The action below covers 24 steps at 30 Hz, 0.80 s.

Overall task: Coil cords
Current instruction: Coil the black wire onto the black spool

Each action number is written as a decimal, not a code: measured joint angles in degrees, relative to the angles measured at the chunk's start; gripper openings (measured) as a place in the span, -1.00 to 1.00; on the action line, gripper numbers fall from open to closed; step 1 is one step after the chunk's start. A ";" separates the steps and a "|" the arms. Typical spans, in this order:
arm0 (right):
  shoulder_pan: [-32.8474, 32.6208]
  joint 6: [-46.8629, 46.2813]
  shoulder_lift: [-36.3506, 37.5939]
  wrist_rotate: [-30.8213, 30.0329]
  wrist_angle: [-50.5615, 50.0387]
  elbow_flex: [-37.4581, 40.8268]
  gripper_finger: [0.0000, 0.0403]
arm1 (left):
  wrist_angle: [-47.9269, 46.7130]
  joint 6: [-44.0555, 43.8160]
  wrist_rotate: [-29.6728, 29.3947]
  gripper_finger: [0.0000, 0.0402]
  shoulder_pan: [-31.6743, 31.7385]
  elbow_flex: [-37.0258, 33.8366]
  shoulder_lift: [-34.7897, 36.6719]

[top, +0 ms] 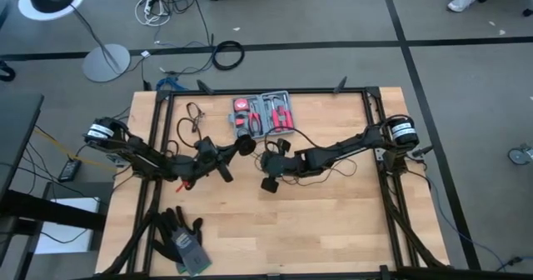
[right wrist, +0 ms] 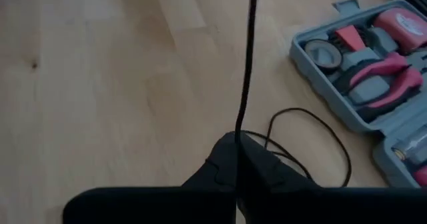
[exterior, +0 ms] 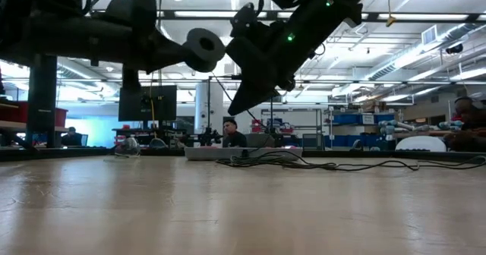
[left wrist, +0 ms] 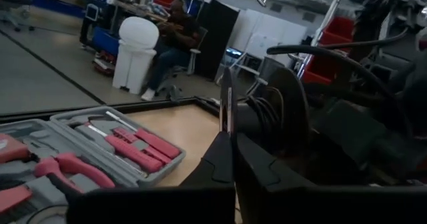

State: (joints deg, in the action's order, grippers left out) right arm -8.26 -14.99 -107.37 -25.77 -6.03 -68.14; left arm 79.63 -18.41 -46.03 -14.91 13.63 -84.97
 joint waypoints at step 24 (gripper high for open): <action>-4.14 -8.00 -0.02 5.41 51.62 30.11 -0.65 | 3.26 -1.51 -0.93 -1.00 -2.48 -4.62 0.04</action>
State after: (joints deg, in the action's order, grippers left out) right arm -12.40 -22.99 -107.39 -20.36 45.59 -38.03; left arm 82.89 -19.92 -46.96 -17.39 9.02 -84.93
